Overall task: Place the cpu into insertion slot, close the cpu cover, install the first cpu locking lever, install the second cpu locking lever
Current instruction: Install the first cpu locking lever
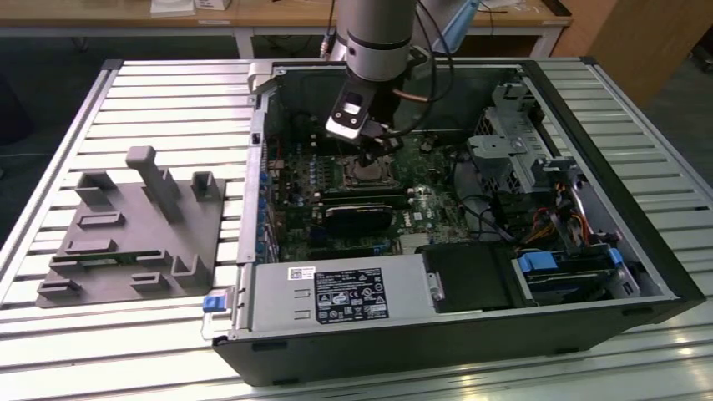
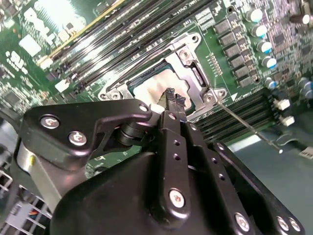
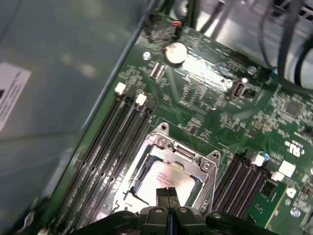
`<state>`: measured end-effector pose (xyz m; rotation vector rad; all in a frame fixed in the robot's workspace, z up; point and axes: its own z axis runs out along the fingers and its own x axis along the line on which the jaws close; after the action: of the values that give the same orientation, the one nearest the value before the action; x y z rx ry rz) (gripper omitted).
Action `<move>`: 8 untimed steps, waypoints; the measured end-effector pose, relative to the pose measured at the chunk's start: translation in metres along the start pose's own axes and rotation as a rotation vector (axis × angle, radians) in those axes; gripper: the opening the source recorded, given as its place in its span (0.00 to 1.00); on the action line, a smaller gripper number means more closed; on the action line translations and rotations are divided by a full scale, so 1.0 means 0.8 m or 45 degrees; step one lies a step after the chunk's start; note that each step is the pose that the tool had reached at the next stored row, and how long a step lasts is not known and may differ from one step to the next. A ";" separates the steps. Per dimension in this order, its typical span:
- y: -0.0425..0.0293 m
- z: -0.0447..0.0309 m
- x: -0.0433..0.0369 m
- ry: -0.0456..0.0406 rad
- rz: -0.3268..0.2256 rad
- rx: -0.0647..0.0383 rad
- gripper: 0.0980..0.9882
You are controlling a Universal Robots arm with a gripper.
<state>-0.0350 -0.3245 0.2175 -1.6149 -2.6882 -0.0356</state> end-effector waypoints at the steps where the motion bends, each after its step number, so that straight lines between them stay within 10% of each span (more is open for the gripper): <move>1: 0.0000 0.0000 0.000 0.000 -0.023 0.000 0.01; 8: 0.0000 0.0000 0.000 0.003 -0.166 0.003 0.01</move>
<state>-0.0350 -0.3245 0.2175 -1.4361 -2.7862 -0.0348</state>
